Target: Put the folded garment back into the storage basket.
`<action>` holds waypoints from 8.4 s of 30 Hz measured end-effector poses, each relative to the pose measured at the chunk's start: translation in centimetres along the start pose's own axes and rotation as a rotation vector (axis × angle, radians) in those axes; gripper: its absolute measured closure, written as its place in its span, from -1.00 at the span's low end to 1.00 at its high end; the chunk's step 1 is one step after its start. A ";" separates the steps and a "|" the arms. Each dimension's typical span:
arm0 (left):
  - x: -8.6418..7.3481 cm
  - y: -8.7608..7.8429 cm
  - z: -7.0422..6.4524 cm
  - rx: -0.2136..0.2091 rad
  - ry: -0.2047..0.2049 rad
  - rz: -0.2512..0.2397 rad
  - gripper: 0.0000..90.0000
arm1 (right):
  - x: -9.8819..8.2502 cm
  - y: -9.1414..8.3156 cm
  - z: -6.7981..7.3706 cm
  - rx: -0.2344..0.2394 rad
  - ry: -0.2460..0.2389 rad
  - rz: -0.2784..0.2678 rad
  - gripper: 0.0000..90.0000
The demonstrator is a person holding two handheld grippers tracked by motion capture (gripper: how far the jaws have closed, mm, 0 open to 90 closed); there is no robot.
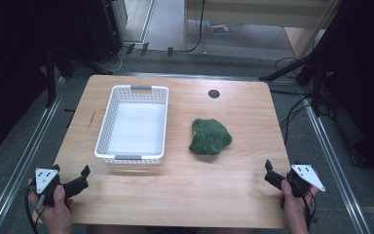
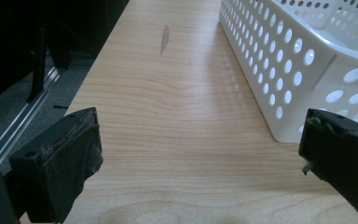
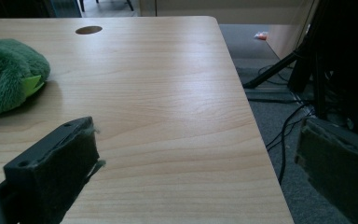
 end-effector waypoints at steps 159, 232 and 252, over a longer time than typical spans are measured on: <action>-5.5 15.9 -39.4 -0.201 0.227 0.565 -1.00 | 0.1 0.6 0.8 0.072 -0.009 0.019 -1.00; 8.4 9.2 -33.3 -0.339 0.101 0.283 -0.25 | 0.0 0.7 0.9 0.073 -0.013 0.030 -0.99; 10.8 9.9 -26.1 -0.260 0.009 0.251 -0.25 | 0.0 0.7 0.8 0.070 -0.018 0.030 -0.98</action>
Point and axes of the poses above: each handheld gripper's, and its own axes: y roughly forward along the jaws, x roughly out of its top, z roughly to its left, the point moved 9 cm from there along y, roughly forward along the jaws, and after that the axes turned 8 degrees about -y, right-handed, at the moved point
